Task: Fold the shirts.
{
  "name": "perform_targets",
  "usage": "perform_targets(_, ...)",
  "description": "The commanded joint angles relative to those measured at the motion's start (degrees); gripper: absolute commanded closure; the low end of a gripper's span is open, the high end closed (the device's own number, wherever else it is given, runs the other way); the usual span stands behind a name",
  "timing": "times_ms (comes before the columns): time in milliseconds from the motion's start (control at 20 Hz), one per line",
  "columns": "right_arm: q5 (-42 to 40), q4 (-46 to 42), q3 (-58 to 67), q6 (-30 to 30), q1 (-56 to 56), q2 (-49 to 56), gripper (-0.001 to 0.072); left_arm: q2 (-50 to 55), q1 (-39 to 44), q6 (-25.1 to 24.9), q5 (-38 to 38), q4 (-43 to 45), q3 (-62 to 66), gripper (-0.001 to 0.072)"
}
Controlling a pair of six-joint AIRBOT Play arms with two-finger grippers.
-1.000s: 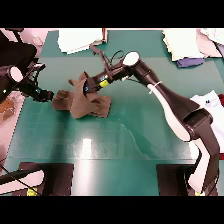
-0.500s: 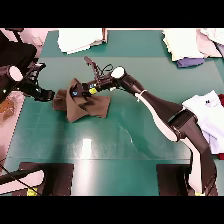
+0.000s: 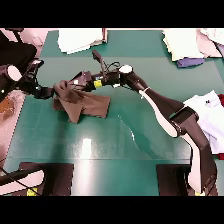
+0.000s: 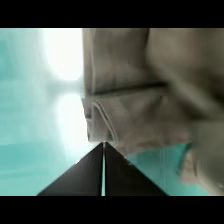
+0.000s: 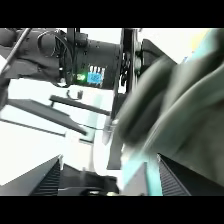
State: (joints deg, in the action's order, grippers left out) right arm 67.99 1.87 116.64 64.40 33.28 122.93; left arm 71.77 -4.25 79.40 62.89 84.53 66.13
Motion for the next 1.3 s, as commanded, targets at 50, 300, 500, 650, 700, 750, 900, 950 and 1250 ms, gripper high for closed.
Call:
perform_targets(50, 6.6, 8.5, 0.0, -0.6, -3.7, -0.2, 0.0006, -6.1, -2.7, 3.7, -6.4, 2.3, 0.2, 0.0687)
perform_targets(300, 9.9, -17.6, -4.9, 10.4, -11.5, -10.3, 0.0007, -12.5, -9.2, 0.5, -4.3, 2.3, 0.2, 0.0686)
perform_targets(500, 8.2, -45.2, -15.9, 24.7, -14.8, -23.3, 0.0004, -13.8, -10.1, 0.5, -3.7, 0.9, 0.2, 0.0686)
perform_targets(650, 1.1, -45.1, -27.9, 25.2, -14.6, -29.3, 0.0004, -13.8, -10.1, 0.5, -3.7, 0.3, 0.2, 0.0686)
perform_targets(700, -2.1, -44.9, -32.3, 26.0, -14.4, -30.6, 0.0004, -13.8, -10.1, 0.5, -3.7, 0.2, 0.2, 0.0686)
perform_targets(750, -4.5, -44.9, -36.2, 26.7, -13.8, -31.4, 0.0004, -13.8, -10.1, 0.5, -3.7, 0.2, 0.2, 0.0686)
perform_targets(900, -11.1, -40.6, -45.5, 25.5, -11.5, -30.9, 0.0004, -13.8, -10.1, 0.5, -3.7, 0.2, 0.2, 0.0686)
perform_targets(950, -13.7, -37.9, -47.0, 23.5, -10.3, -29.8, 0.0004, -13.8, -10.1, 0.5, -3.8, 0.1, 0.2, 0.0686)
perform_targets(1250, -19.7, -25.3, -47.6, 15.7, -5.1, -23.5, 0.0004, -13.8, -10.1, 0.1, -3.8, -1.1, 0.2, 0.0686)
